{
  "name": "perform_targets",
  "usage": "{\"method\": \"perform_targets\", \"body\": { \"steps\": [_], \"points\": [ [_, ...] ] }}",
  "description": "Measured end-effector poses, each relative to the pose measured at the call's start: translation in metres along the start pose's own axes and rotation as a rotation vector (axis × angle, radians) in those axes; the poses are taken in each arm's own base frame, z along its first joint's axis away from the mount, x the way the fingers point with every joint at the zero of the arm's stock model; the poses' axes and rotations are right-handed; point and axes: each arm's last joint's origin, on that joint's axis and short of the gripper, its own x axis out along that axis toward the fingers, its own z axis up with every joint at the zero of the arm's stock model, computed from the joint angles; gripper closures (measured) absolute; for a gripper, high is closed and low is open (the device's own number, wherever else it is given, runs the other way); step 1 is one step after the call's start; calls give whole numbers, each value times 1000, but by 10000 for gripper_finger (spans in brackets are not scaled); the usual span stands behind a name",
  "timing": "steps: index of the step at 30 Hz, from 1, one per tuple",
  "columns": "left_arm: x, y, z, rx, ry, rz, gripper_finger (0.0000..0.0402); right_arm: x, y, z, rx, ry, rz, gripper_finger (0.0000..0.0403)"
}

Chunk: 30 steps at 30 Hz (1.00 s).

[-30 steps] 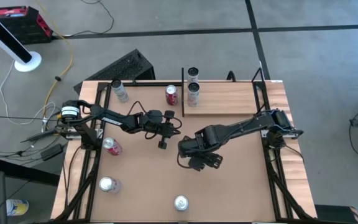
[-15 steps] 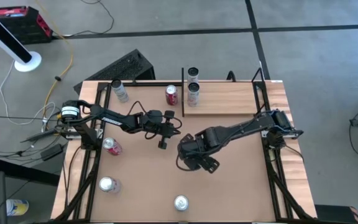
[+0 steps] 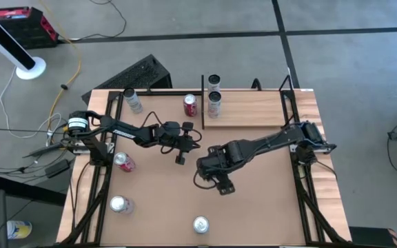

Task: Place canned beverage on shelf
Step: Put the bottom white-blue soda can on the shelf

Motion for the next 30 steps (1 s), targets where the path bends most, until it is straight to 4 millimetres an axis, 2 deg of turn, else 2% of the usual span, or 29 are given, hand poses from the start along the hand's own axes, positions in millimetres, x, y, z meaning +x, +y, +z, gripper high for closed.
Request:
{"method": "perform_targets", "body": {
  "steps": [7,12,17,23,30],
  "points": [
    [0,0,0,0,0,0,402,0,-9,6,329,-66,5,29],
    [0,0,0,-1,1,0,402,0,-17,5,610,-52,29,29],
    [0,0,0,-1,1,0,402,0,-26,1,816,-14,59,29],
    [0,0,0,0,1,0,402,0,-36,-8,980,74,28,29],
    [0,0,0,0,1,0,402,-1,-35,-13,1041,123,6,29]
  ]
}}
